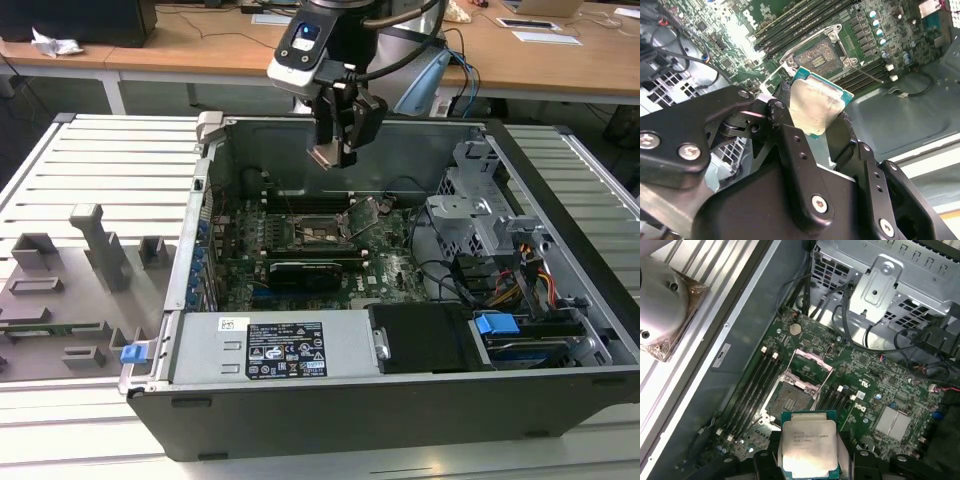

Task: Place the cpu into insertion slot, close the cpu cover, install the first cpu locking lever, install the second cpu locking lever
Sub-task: 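Place the cpu into insertion slot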

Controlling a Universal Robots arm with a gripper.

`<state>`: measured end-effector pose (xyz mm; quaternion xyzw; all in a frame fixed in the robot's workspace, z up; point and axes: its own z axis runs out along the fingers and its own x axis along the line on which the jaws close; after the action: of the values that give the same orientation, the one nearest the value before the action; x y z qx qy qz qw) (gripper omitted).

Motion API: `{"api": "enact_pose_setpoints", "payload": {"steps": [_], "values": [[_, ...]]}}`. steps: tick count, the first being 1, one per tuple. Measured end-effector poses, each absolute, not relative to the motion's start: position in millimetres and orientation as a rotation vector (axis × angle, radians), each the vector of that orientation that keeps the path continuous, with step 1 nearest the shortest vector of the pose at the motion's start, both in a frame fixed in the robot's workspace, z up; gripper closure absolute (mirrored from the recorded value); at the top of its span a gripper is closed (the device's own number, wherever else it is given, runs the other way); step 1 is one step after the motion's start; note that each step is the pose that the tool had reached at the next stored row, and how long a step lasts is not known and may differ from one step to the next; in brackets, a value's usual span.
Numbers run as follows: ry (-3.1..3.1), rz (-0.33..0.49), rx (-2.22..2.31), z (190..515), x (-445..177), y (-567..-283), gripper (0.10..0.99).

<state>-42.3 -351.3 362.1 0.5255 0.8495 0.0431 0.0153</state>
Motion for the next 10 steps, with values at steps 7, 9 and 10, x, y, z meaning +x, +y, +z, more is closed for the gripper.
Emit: {"api": "enact_pose_setpoints", "payload": {"steps": [7,9,10], "values": [[2.562,0.132,1.753,362.0,-42.3,-351.3,0.557],[2.537,0.131,1.787,361.9,-42.3,-351.3,0.557],[2.525,0.13,1.803,361.9,-42.3,-351.3,0.557]]}}
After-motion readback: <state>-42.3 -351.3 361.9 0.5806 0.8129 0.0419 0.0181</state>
